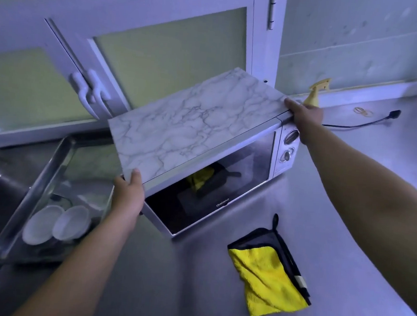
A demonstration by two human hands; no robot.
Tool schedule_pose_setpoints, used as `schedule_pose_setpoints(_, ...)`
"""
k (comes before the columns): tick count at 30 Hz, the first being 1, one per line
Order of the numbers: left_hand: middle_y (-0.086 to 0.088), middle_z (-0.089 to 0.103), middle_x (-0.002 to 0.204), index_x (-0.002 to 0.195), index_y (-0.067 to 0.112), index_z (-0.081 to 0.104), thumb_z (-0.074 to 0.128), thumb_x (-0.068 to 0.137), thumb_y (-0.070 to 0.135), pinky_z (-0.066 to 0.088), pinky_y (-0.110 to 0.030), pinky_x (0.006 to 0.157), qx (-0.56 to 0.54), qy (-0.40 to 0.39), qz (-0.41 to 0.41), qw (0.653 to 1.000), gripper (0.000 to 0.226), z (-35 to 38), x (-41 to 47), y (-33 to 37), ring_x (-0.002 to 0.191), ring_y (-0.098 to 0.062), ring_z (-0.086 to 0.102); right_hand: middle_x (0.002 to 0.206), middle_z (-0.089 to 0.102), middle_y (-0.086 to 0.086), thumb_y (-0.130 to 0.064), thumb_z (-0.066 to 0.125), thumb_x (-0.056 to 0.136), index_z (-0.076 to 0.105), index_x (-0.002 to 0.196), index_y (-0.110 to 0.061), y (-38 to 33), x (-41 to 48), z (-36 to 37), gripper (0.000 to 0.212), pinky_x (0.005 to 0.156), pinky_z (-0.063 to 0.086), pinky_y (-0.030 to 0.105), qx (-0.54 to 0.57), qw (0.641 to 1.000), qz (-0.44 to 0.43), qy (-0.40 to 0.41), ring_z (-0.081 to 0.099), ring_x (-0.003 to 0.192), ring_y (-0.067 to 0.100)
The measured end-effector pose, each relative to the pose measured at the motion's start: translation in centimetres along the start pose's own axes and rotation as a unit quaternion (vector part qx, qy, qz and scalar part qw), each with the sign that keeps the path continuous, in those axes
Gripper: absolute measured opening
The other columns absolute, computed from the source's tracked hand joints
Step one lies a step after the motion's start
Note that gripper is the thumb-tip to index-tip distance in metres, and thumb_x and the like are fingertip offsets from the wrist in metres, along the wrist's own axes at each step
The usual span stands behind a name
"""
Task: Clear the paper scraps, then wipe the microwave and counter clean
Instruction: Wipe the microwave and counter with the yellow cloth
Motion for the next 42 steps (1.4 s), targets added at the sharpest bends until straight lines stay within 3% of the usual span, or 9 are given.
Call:
schedule_pose_setpoints(13,-0.014,0.062,0.109,0.113,0.011,0.052,0.041,0.095,0.056,0.049,-0.048,0.086,-0.033,-0.060,0.075,0.995,0.050,-1.8,2.5,0.0,0.095,-0.035,0.058,0.089,0.068,0.000,-0.057,0.057,0.088,0.060,0.097,-0.017,6.1,-15.0,-6.5,0.041,0.068,0.047,0.024,0.001,0.997,0.036,0.068,0.063,0.079,0.017)
schedule_pose_setpoints(16,-0.010,0.060,0.106,0.113,0.011,0.052,0.042,0.098,0.053,0.043,-0.040,0.080,-0.045,-0.053,0.084,0.994,0.046,-1.6,2.7,-0.2,0.091,-0.030,0.054,0.137,0.054,0.013,-0.052,0.066,0.089,0.052,0.134,-0.011,16.6,-20.8,-7.9,0.064,0.099,0.043,0.042,-0.209,0.970,0.111,0.056,0.052,0.122,0.030)
schedule_pose_setpoints(19,-0.005,0.057,0.103,0.109,0.013,0.049,0.044,0.100,0.049,0.039,-0.036,0.079,-0.059,-0.052,0.097,0.992,0.037,-1.5,2.9,-0.1,0.090,-0.027,0.052,0.146,0.041,0.011,-0.056,0.076,0.077,0.036,0.145,-0.012,25.1,-27.3,-7.9,0.090,0.106,0.038,0.045,-0.494,0.848,0.186,-0.052,0.038,0.136,0.032)
schedule_pose_setpoints(21,0.000,0.055,0.091,0.105,0.016,0.046,0.045,0.100,0.048,0.036,-0.034,0.076,-0.064,-0.050,0.095,0.992,0.033,-1.6,2.8,-0.2,0.083,-0.026,0.050,0.138,0.044,0.007,-0.056,0.075,0.076,0.038,0.137,-0.016,26.6,-29.0,-7.8,0.082,0.100,0.039,0.044,-0.564,0.802,0.187,-0.060,0.042,0.130,0.029)
schedule_pose_setpoints(24,0.001,0.056,0.086,0.103,0.014,0.047,0.047,0.099,0.045,0.036,-0.033,0.074,-0.066,-0.047,0.103,0.991,0.032,-2.0,2.5,0.3,0.082,-0.026,0.052,0.105,0.058,0.007,-0.032,0.078,0.076,0.047,0.113,-0.010,26.8,-29.7,-7.2,0.053,0.077,0.049,0.036,-0.464,0.846,0.261,-0.043,0.057,0.086,0.021)
schedule_pose_setpoints(29,-0.022,0.047,0.138,0.137,0.005,0.046,0.058,0.094,0.029,0.040,-0.041,0.098,-0.022,-0.032,0.182,0.983,0.050,-3.7,0.9,1.4,0.121,-0.038,0.049,0.071,0.053,0.003,-0.008,0.068,0.074,0.056,0.077,-0.010,24.4,-30.8,-5.6,0.013,0.054,0.034,0.028,-0.429,0.879,0.201,-0.048,0.053,0.066,0.021)
schedule_pose_setpoints(33,-0.010,0.057,0.124,0.122,0.006,0.060,0.056,0.085,0.008,0.039,-0.037,0.105,-0.059,-0.027,0.540,0.839,0.037,-5.5,-9.3,2.9,0.118,-0.026,0.051,0.071,0.052,0.000,-0.012,0.074,0.074,0.059,0.082,-0.013,20.6,-32.8,-3.7,0.017,0.057,0.032,0.032,-0.420,0.899,0.095,-0.078,0.050,0.071,0.022)
schedule_pose_setpoints(37,-0.002,0.046,0.143,0.138,0.021,0.055,0.066,0.087,0.018,0.030,-0.032,0.115,0.103,-0.364,0.587,0.716,0.052,2.0,-16.8,-3.2,0.133,-0.018,0.042,0.090,0.063,0.006,-0.024,0.082,0.077,0.059,0.101,-0.021,16.2,-35.3,-2.3,0.034,0.060,0.043,0.029,-0.358,0.924,0.117,-0.072,0.061,0.083,0.024)
schedule_pose_setpoints(42,-0.005,0.009,0.163,0.157,0.041,0.007,0.060,0.085,0.053,0.014,-0.038,0.120,0.200,-0.417,0.616,0.638,0.090,4.1,-19.6,-8.2,0.148,-0.024,0.015,0.092,0.070,0.020,-0.023,0.066,0.095,0.061,0.116,-0.001,14.3,-40.2,-0.8,0.031,0.063,0.059,0.040,-0.061,0.964,0.258,-0.026,0.070,0.073,0.032)
Point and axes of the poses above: each hand's wrist, its own x-axis towards the middle knuckle, its own z-axis out of the palm, y = z × x, the point moved 9 cm from there along x, towards the middle knuckle
